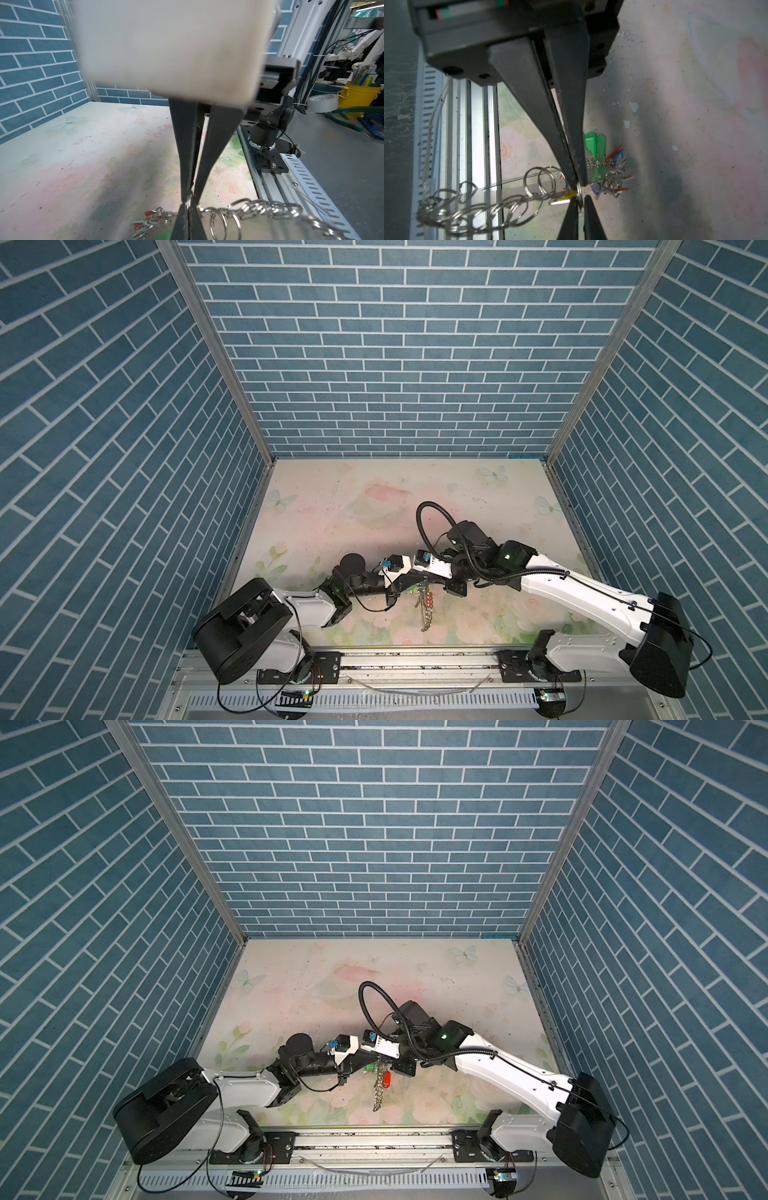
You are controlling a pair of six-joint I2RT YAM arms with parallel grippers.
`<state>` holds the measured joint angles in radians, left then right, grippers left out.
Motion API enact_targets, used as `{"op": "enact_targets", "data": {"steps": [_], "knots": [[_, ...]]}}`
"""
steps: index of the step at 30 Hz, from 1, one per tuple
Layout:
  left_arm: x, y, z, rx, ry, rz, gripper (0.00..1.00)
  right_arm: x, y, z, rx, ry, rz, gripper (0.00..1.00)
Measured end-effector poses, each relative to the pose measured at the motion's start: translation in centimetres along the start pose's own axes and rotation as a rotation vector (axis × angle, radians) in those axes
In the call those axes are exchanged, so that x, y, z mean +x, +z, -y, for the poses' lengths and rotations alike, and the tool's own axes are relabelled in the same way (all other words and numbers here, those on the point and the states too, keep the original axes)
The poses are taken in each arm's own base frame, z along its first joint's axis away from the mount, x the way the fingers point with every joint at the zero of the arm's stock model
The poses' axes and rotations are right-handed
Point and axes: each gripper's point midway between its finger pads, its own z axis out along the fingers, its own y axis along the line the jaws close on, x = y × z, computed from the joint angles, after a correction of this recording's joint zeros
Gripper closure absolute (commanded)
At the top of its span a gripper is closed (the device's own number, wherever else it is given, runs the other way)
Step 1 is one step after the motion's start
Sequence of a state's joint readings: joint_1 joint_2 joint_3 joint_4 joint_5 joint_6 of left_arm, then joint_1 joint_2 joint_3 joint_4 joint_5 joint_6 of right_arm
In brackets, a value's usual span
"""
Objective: Put the keys on the keyring
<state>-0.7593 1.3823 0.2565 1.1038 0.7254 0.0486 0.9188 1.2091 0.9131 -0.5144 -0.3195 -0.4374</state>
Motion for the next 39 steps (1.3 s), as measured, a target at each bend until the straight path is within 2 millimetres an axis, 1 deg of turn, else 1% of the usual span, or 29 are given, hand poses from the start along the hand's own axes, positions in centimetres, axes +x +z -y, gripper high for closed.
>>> {"op": "enact_targets", "data": {"steps": [3, 6, 9, 13, 18, 22, 31, 39], "knots": [[0.2, -0.3, -0.1, -0.015, -0.012, 0.004, 1.0, -0.1, -0.9, 0.6, 0.04, 0.022, 0.07, 0.8], [-0.1, -0.5, -0.1, -0.026, -0.009, 0.03, 1.0, 0.2, -1.4, 0.8, 0.057, 0.061, 0.127, 0.8], [-0.4, -0.6, -0.3, -0.033, -0.008, 0.056, 1.0, 0.6, -1.2, 0.2, 0.046, 0.084, 0.166, 0.83], [-0.6, -0.5, -0.4, -0.034, -0.01, 0.071, 1.0, 0.9, -1.0, -0.4, 0.028, 0.098, 0.21, 0.83], [-1.3, -0.6, -0.2, -0.023, 0.008, 0.097, 1.0, 0.6, -0.8, -0.8, 0.016, 0.093, 0.265, 0.82], [-1.6, -0.7, 0.2, -0.002, 0.009, 0.106, 1.0, 0.7, -0.4, -0.8, 0.019, 0.087, 0.287, 0.84], [-1.8, -0.7, 0.8, 0.034, 0.007, 0.111, 1.0, 0.2, -0.2, -0.5, 0.038, 0.066, 0.342, 0.84], [-1.9, -0.7, 1.0, 0.046, 0.007, 0.115, 1.0, -0.4, -0.3, -1.1, 0.002, 0.061, 0.382, 0.88]]}}
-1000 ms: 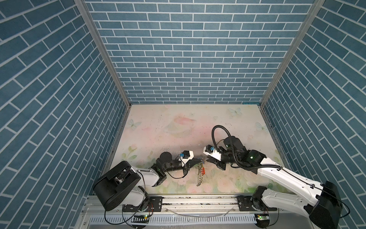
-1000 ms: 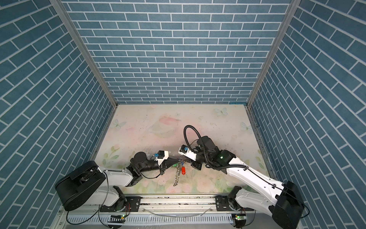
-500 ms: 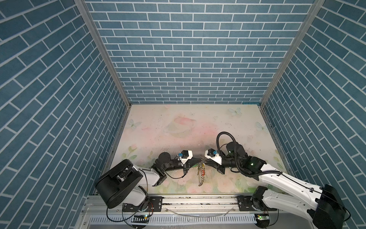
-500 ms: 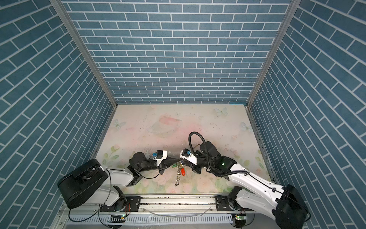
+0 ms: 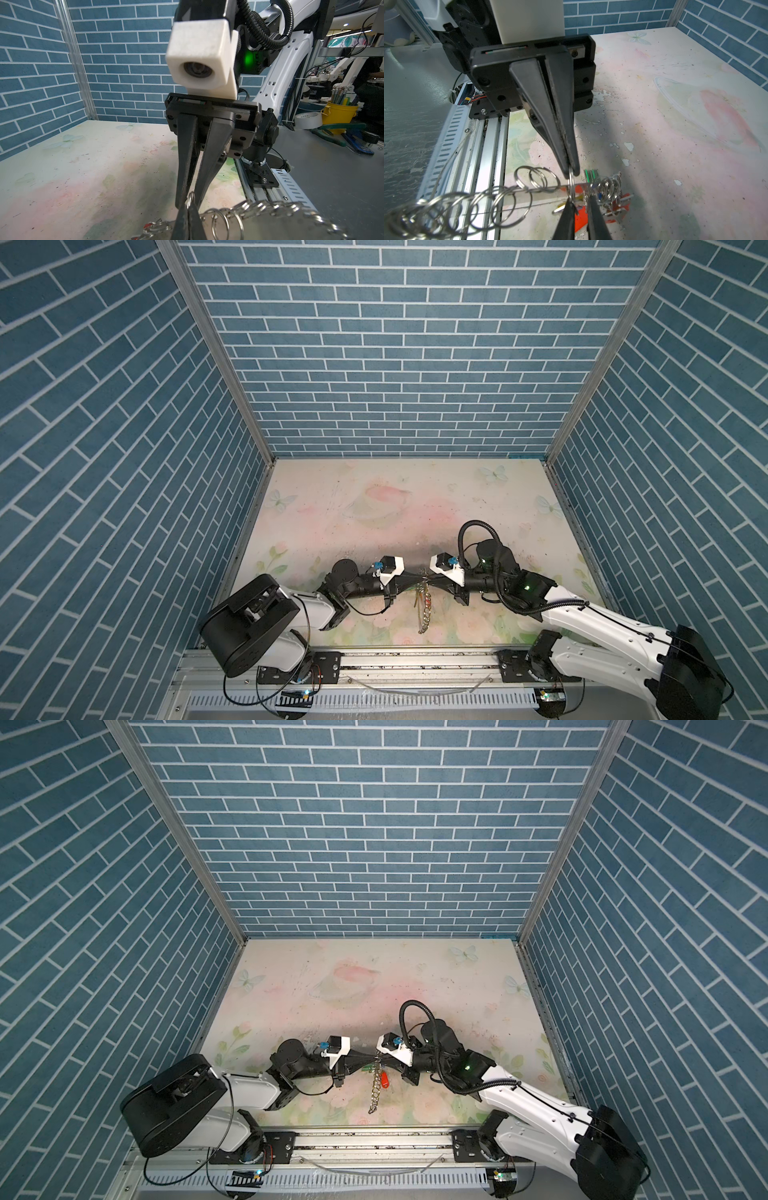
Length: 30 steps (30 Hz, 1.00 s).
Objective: Put the keys on the keyring
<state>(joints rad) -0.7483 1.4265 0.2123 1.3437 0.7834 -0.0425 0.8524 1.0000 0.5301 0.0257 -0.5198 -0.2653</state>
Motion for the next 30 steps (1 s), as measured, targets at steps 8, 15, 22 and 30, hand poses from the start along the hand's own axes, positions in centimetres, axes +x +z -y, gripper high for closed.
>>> {"op": "enact_targets", "data": {"steps": [8, 15, 22, 30], "knots": [[-0.15, -0.02, 0.02, 0.003, 0.002, 0.006, 1.0, -0.16, 0.0, -0.25, -0.015, -0.001, 0.008, 0.88], [-0.14, -0.02, -0.09, -0.004, 0.005, 0.005, 1.0, -0.12, -0.25, -0.43, -0.017, 0.003, 0.005, 0.82], [-0.15, -0.02, -0.12, -0.005, 0.006, 0.006, 1.0, -0.08, -0.44, -0.62, -0.022, 0.006, 0.002, 0.83], [-0.04, -0.01, 0.06, 0.006, 0.004, 0.003, 1.0, 0.15, -0.18, -0.64, -0.03, 0.011, -0.005, 0.84]]}}
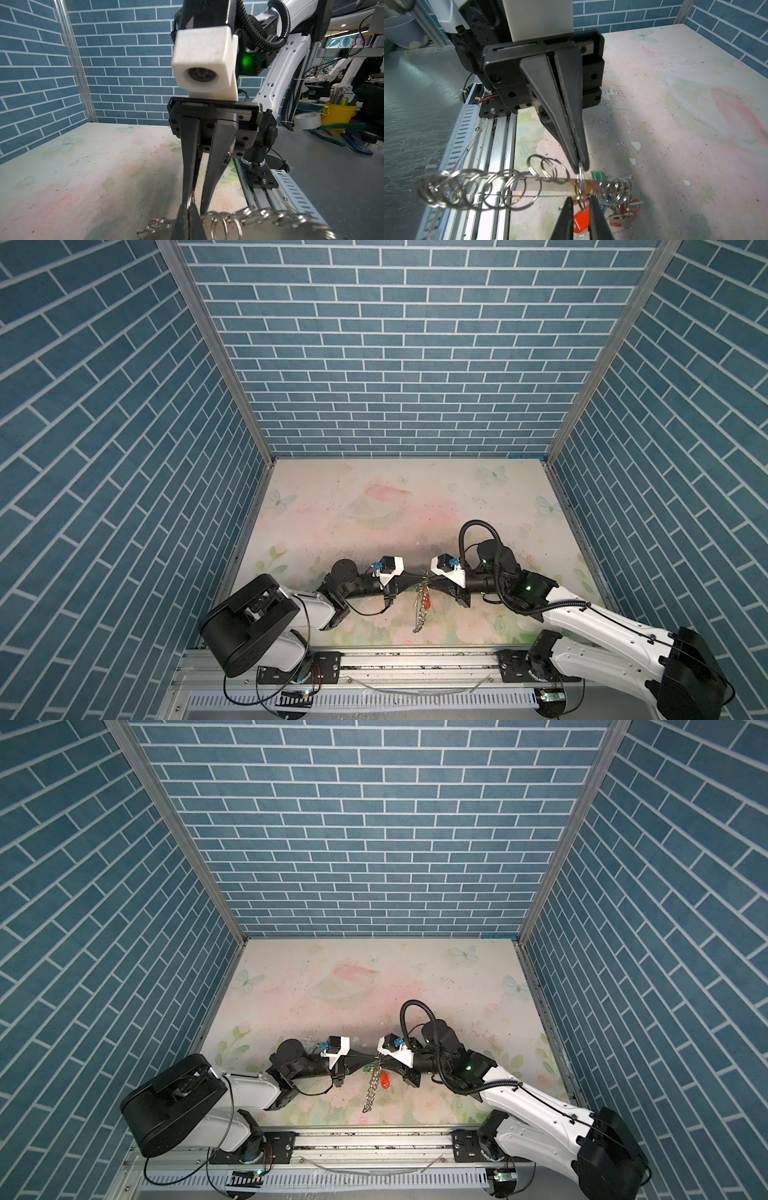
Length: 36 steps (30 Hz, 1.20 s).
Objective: Put the keys on the keyring
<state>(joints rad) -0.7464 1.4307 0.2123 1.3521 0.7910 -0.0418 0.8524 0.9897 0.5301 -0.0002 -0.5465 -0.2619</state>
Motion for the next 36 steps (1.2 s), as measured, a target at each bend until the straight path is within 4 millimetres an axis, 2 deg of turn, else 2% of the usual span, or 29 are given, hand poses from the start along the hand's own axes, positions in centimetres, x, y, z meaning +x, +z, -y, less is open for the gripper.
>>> {"op": "enact_targets", "data": {"steps": [8, 15, 20, 23, 26, 31, 36], "knots": [[0.4, 0.0, 0.3, 0.018, -0.009, -0.01, 1.0, -0.4, 0.0, -0.1, -0.009, -0.004, 0.015, 0.89], [0.5, 0.0, 0.3, 0.019, -0.014, -0.012, 1.0, 0.0, 0.3, -0.4, -0.031, 0.009, 0.006, 0.99], [0.8, 0.1, 0.2, 0.018, -0.015, -0.019, 1.0, 0.2, 0.3, -0.5, -0.037, 0.014, -0.006, 1.0], [1.2, 0.2, 0.2, 0.02, -0.019, -0.028, 0.86, 0.5, 0.2, -0.5, -0.039, 0.026, -0.034, 1.0], [1.3, 0.3, -0.1, 0.005, -0.01, -0.035, 0.79, 0.3, -0.3, -0.5, -0.038, 0.035, -0.08, 1.0], [1.2, 0.1, -0.7, -0.034, 0.024, -0.067, 0.77, -0.4, -0.9, 0.0, -0.038, 0.032, -0.179, 1.0], [1.6, 0.1, -0.8, -0.039, 0.025, -0.089, 0.76, -0.6, -0.8, 0.4, -0.066, 0.025, -0.272, 1.0]]}}
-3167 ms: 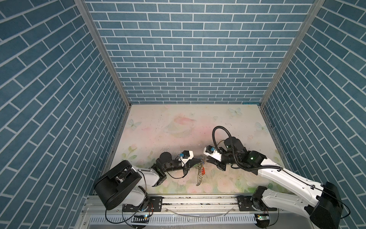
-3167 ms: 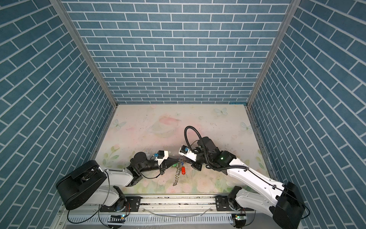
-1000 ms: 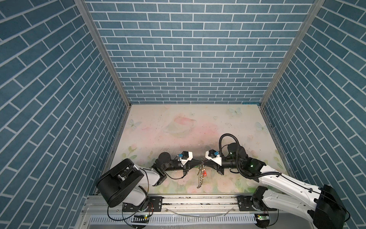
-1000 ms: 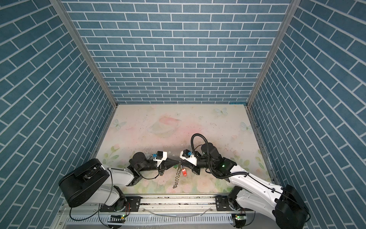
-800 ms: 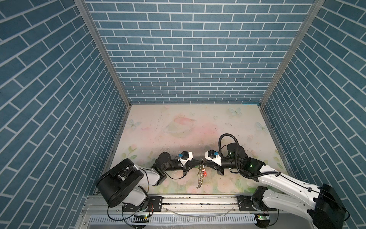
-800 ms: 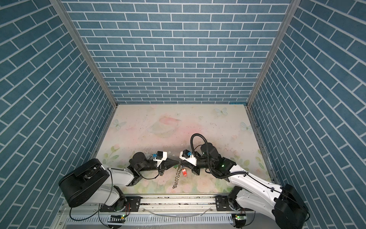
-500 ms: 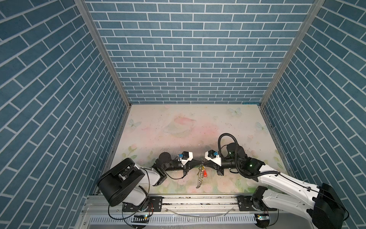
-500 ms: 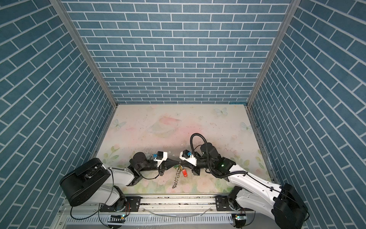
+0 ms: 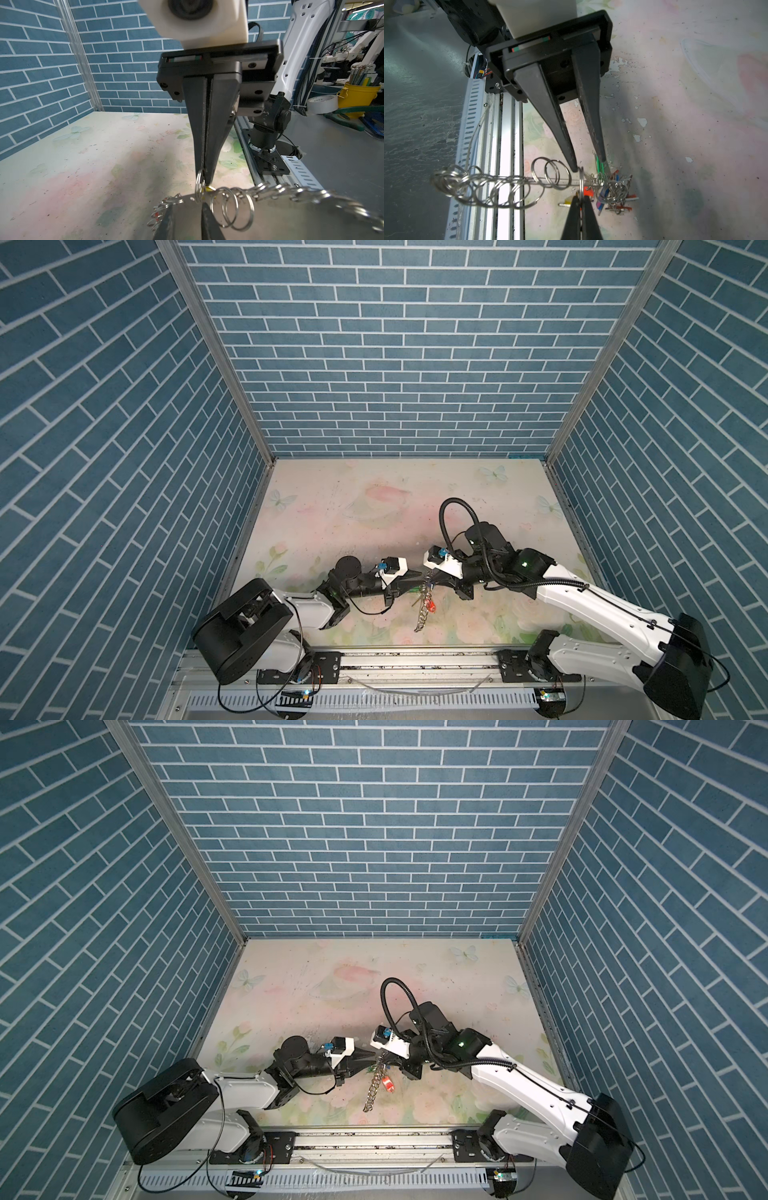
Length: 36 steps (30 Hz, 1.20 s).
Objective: Put the keys on the keyring
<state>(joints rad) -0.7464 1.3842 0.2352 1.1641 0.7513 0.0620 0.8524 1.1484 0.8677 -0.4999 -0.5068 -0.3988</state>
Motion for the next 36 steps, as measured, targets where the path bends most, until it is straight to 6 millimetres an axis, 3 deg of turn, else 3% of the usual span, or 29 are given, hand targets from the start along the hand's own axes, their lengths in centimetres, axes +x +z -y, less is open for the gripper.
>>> {"op": "enact_targets", "data": {"steps": [11, 24, 29, 33, 36], "knots": [[0.3, 0.4, 0.6, 0.052, -0.044, -0.002, 0.8, 0.5, 1.0, 0.1, -0.042, -0.027, -0.103, 1.0], [0.0, 0.6, 0.8, 0.08, -0.057, 0.004, 0.98, 0.6, 1.4, 0.0, -0.05, -0.037, -0.109, 1.0], [0.0, 0.6, 0.6, 0.071, -0.062, 0.004, 1.0, 0.5, 1.4, 0.3, -0.036, -0.042, -0.106, 1.0], [-0.4, 0.6, 0.2, 0.047, -0.051, 0.021, 1.0, 0.1, 1.0, 0.8, 0.003, -0.052, -0.094, 0.88], [-0.5, 0.7, -0.2, 0.03, -0.053, 0.036, 1.0, -0.8, 0.4, 1.1, 0.038, -0.064, -0.058, 0.85]]}}
